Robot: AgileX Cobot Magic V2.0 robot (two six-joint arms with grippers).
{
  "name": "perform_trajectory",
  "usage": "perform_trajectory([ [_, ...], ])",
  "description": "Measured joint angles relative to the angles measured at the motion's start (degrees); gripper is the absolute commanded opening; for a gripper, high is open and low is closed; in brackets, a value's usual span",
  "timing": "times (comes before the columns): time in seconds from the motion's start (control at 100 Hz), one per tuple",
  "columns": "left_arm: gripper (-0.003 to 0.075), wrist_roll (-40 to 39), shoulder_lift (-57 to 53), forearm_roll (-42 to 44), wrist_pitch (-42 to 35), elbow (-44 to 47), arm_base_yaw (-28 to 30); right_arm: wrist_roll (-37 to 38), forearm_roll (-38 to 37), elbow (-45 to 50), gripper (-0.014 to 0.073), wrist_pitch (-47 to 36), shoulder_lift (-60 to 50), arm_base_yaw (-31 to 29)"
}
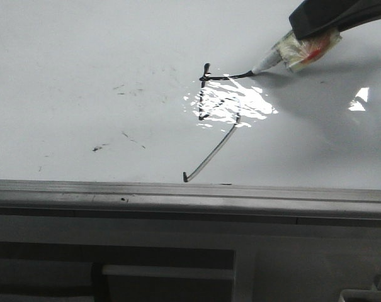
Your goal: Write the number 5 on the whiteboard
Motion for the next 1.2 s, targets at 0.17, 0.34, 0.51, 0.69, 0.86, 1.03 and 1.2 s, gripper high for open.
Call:
perform_trajectory([
  [0.17, 0.0210, 0.00, 0.00, 0.00, 0.13, 0.00, 0.00, 0.00, -1.64, -0.21, -0.0042, 1.43, -4.48, 3.43],
  [0.34, 0.0463, 6.16, 1.86, -0.11, 3.04, -0.97, -0.95, -2.72, -1.73, -0.43, -0.0042, 2.20, -9.46, 11.86],
  [0.51, 0.0458, 17.26, 10.28, -1.94, 8.79, -6.33, -7.34, -8.43, -2.12, -0.43, -0.0042, 2.84, -8.11, 20.90],
  [0.69, 0.0458, 21.35, 22.19, -2.19, 11.79, -11.50, -16.17, -11.99, -3.40, -0.43, -0.0042, 1.79, -4.25, 27.92],
  [0.86, 0.0457, 21.86, 30.53, -1.64, 10.73, -14.56, -21.97, -12.50, -4.64, -0.43, -0.0042, 1.16, -2.57, 31.78],
  [1.03, 0.0391, 22.04, 35.63, -1.52, 9.37, -15.05, -22.67, -12.66, -4.86, -0.43, -0.0042, 1.11, -2.53, 32.70],
  [1.2, 0.0239, 22.04, 36.78, -1.42, 8.70, -15.05, -22.67, -12.83, -4.86, -0.43, -0.0042, 2.08, -2.53, 32.70],
])
